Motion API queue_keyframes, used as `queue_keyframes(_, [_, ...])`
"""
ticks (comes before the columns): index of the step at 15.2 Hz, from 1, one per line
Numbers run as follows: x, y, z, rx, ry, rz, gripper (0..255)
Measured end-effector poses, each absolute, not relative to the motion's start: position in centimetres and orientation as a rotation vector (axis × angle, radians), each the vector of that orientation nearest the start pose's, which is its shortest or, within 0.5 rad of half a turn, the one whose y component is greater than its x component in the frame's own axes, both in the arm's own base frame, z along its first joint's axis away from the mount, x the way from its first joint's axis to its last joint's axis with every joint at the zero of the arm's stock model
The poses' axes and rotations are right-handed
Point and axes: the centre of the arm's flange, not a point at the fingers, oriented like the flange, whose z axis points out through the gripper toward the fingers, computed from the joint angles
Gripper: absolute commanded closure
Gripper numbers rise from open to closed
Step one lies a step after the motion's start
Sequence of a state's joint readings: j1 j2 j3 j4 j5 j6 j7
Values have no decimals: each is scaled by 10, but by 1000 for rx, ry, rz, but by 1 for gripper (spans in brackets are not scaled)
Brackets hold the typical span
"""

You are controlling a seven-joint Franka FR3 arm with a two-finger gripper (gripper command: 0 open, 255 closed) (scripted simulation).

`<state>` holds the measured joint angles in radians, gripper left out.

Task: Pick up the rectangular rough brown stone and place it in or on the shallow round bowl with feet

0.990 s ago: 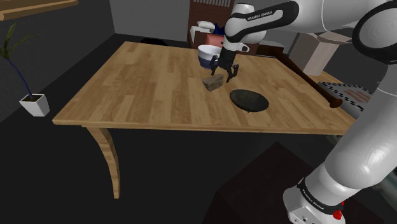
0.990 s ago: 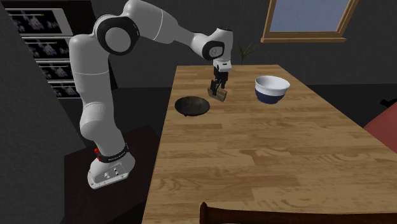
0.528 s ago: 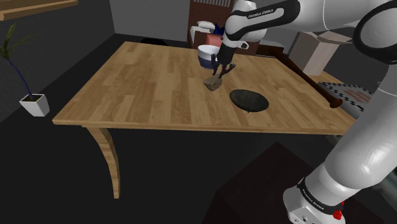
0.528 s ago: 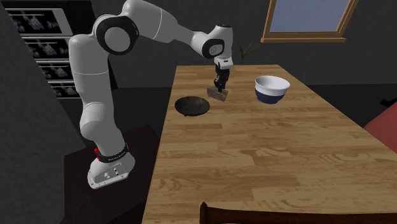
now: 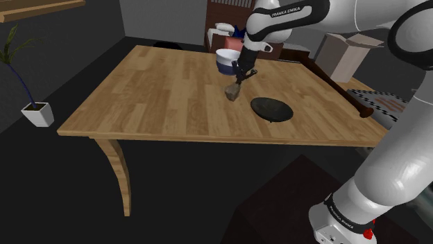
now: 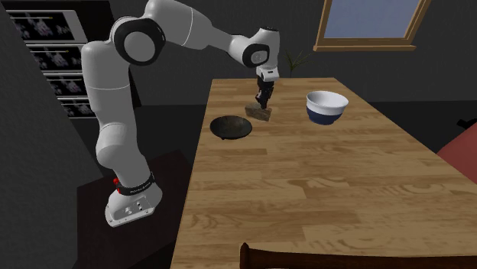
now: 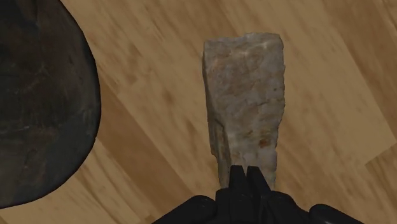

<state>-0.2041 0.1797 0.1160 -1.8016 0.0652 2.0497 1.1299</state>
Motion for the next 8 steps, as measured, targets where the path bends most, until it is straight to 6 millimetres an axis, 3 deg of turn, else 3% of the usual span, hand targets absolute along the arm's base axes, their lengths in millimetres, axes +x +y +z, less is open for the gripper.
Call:
queue_keyframes(2, [614, -55, 453, -2471, 1785, -7, 255])
queue_keyframes(3, [614, -55, 454, -2471, 1784, -8, 0])
queue_keyframes(8, [611, -34, 448, -2340, 1810, -83, 0])
